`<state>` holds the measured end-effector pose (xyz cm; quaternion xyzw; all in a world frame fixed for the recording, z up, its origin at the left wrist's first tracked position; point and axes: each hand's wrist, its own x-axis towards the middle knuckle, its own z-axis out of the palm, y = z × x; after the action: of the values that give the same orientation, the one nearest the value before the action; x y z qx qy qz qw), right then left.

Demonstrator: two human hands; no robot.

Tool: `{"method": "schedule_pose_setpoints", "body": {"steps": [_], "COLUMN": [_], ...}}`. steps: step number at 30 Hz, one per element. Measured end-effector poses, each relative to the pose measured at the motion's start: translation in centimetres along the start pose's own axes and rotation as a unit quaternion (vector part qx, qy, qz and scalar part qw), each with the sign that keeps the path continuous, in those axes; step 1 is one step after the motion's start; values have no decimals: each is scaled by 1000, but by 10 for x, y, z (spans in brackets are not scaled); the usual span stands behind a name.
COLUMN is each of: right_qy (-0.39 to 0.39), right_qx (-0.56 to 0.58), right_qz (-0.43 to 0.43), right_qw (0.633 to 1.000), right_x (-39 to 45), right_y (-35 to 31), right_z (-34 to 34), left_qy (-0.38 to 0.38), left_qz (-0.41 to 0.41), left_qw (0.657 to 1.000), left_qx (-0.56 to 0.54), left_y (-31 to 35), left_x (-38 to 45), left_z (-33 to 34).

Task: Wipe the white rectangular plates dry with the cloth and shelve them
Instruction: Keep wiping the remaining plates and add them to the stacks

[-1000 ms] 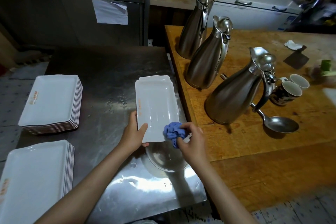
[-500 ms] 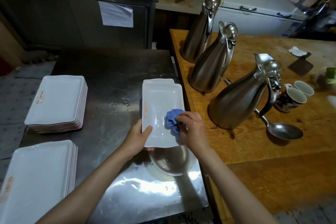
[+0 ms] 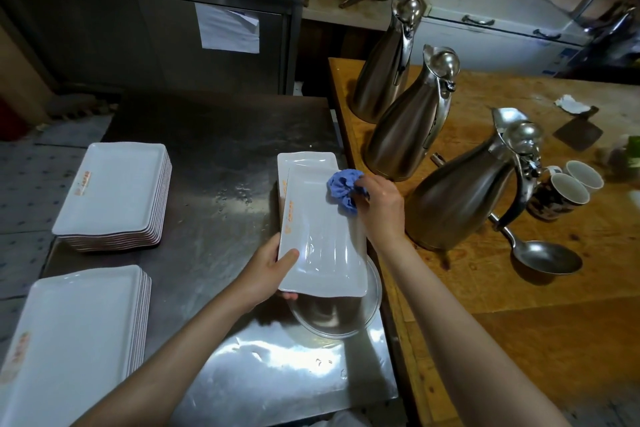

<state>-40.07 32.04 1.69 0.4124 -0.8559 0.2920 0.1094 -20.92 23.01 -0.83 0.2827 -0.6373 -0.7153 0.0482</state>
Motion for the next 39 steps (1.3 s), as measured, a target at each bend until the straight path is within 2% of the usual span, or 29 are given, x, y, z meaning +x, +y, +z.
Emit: {"method": "schedule_pose_setpoints", "body": {"steps": [5,9,15,20,26,29,39], "right_qy": [15,24,-32,-105,-110,-131,-164], "right_qx": [81,140,160,171,176,172,121], "right_qz": [111,139,93,51,-64,-77,-126], "right_qw": [990,980,982,978,976,973,971], "right_x": [5,9,7,-19,-51,-67,-78], "right_y": [-15,-27,-45,-55,-58,-51,-42], "right_z": [0,-1,2,-3,-4,-6,-22], "left_qy": [-22,-48,-54,-10,43,53,75], "left_qz": [2,6,2,9,58,61,40], "left_qw": [1000,999,998,998,995,993,995], "left_qx": [2,-2,-12,-60,-64,-90,-56], "left_y": [7,10,8,9,1,-2,-13], "left_x": [1,2,2,0,4,4,3], "left_z": [-8,-11,-10,-6,-10,-10,-14]}}
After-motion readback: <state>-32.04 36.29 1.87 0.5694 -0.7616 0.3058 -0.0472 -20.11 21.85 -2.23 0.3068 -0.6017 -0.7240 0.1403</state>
